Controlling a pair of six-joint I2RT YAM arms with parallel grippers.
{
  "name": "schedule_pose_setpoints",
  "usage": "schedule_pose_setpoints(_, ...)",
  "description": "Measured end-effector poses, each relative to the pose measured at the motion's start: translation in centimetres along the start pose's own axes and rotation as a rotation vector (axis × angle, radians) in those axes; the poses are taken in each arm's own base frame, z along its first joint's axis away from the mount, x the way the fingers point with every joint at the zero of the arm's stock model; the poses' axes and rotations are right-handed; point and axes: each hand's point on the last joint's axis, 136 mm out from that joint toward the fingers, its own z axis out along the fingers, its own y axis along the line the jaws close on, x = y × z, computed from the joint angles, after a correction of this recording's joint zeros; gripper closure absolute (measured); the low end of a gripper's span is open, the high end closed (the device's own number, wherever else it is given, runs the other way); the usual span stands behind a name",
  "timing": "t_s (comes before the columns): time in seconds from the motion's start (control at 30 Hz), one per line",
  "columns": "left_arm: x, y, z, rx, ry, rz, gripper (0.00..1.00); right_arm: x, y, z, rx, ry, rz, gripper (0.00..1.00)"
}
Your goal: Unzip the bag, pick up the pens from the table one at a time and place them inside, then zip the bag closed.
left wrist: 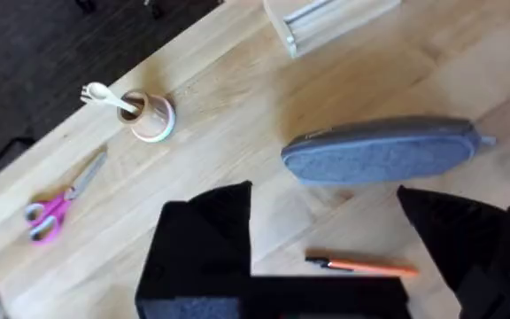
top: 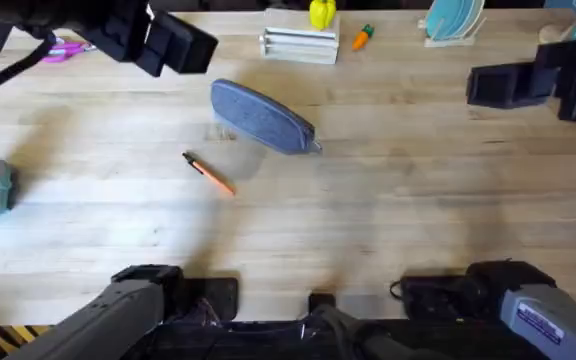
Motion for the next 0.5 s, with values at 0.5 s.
schedule_pose_setpoints(0.5,2.3,-0.5,0.2,0.052,0.094,0.546,0.009,0.0,0.0,0.0,0.0,0.0,0.0,0.009)
